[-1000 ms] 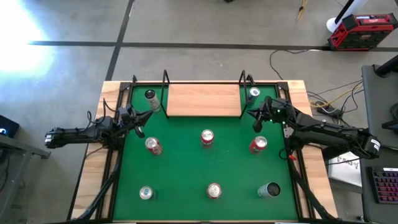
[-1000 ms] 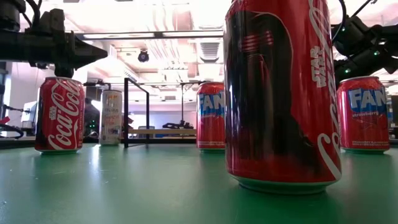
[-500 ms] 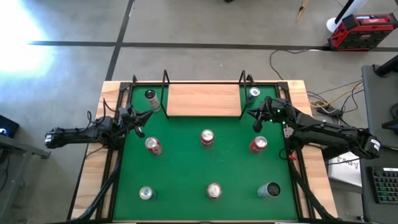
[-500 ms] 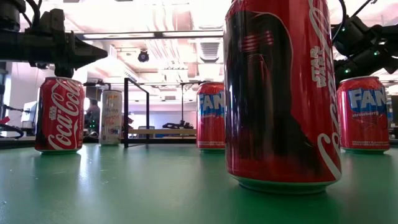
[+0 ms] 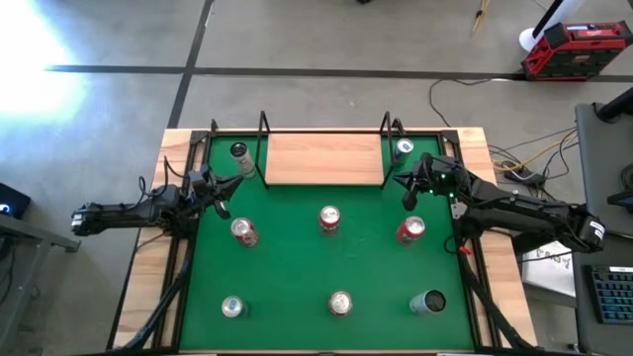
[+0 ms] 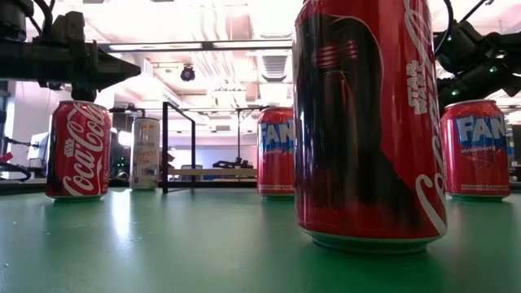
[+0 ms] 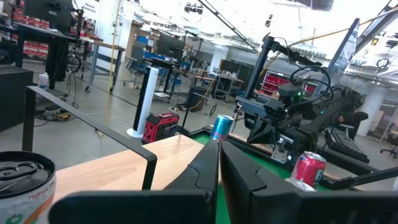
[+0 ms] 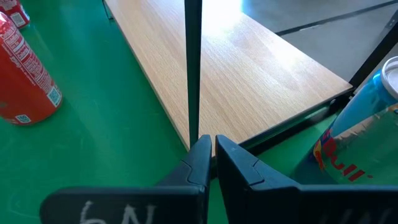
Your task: Place canned beverage on shelf
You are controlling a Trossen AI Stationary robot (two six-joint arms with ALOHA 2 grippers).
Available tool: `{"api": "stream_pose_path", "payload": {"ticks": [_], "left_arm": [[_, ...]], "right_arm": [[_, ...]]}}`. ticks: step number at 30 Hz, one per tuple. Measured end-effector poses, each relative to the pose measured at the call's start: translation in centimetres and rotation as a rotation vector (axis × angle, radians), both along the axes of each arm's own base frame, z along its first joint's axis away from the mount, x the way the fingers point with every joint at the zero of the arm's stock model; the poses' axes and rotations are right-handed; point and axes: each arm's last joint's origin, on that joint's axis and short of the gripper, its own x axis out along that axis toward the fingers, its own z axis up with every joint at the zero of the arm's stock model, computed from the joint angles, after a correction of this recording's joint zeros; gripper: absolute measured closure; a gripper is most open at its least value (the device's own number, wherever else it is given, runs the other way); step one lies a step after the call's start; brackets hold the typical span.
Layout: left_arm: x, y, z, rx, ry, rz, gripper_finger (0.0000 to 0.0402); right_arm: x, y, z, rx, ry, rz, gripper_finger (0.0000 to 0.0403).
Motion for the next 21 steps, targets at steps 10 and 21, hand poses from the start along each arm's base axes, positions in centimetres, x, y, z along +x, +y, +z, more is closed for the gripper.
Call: {"api": "stream_pose_path", "payload": {"ticks": [10, 21], "left_arm": [[0.0, 0.0, 0.0, 0.0, 0.0, 0.0, 0.0402], [0.0, 0.0, 0.0, 0.0, 0.0, 0.0, 0.0402]], "right_arm": [[0.0, 0.0, 0.0, 0.0, 0.0, 0.0, 0.0385], [0.4, -0.3, 1.3, -0.082, -0.119, -0.001, 0.0385]]}}
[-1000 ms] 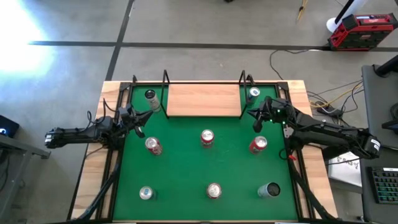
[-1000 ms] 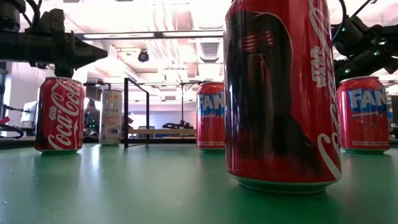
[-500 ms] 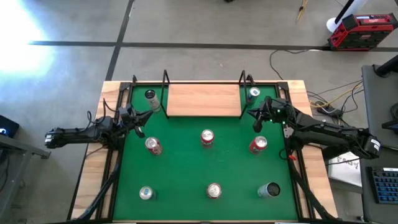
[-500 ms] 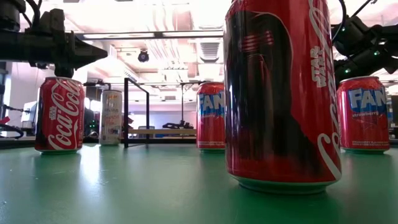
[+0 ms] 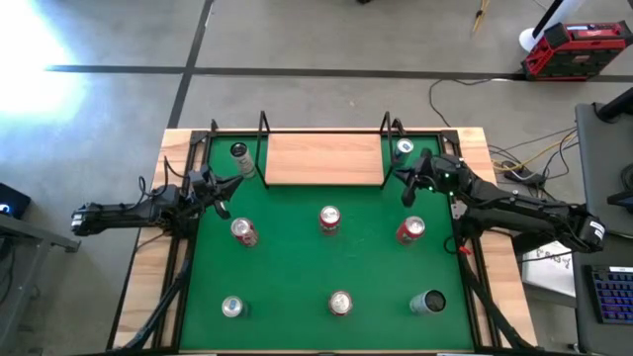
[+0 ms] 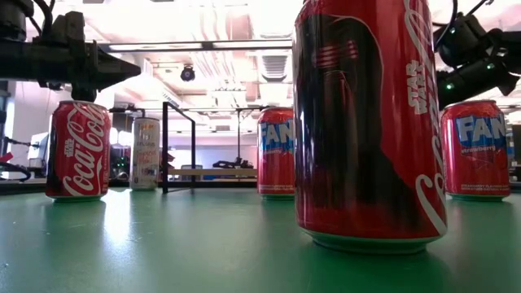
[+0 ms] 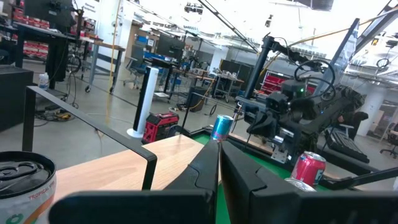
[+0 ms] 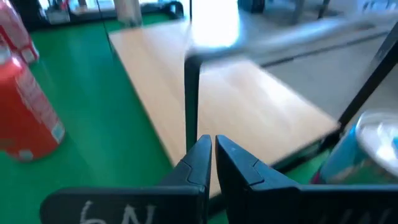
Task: Place canned beverage on shelf
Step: Put the top blue soda can onto the shelf
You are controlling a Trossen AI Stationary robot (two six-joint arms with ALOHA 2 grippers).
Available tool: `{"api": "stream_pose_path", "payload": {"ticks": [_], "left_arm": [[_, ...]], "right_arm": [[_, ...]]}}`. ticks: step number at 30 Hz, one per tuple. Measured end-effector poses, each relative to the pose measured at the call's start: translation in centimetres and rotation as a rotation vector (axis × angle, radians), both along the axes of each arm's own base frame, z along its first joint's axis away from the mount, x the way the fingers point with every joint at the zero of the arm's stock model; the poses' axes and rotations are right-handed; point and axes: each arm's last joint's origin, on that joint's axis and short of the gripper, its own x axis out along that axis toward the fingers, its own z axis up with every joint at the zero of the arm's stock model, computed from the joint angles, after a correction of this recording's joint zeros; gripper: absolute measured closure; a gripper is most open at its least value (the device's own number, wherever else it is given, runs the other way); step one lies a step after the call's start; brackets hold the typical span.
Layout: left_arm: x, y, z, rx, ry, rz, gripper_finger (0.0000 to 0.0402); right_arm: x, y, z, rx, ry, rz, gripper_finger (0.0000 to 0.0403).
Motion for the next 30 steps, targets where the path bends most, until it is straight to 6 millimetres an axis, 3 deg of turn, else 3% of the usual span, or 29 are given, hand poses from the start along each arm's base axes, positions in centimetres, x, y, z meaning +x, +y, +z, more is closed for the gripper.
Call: {"api": "stream_pose_path", "payload": {"ticks": [9, 14, 21, 30], "left_arm": [[0.0, 0.0, 0.0, 0.0, 0.0, 0.0, 0.0402], [0.0, 0.0, 0.0, 0.0, 0.0, 0.0, 0.0402], [0.0, 0.0, 0.0, 0.0, 0.0, 0.0, 0.0402], [0.0, 0.0, 0.0, 0.0, 0.0, 0.0, 0.0402]], "right_arm": [[0.2, -0.2, 0.9, 0.005, -0.112, -0.022, 0.0385], [0.1, -0.4, 1.0, 0.09, -0.17, -0.132, 0.0385], [0.1, -0.5, 1.2, 0.108, -0.161, -0.188, 0.0385], [0.2, -1.4, 7.2, 0.08, 0.091, -0.381, 0.0385]]}}
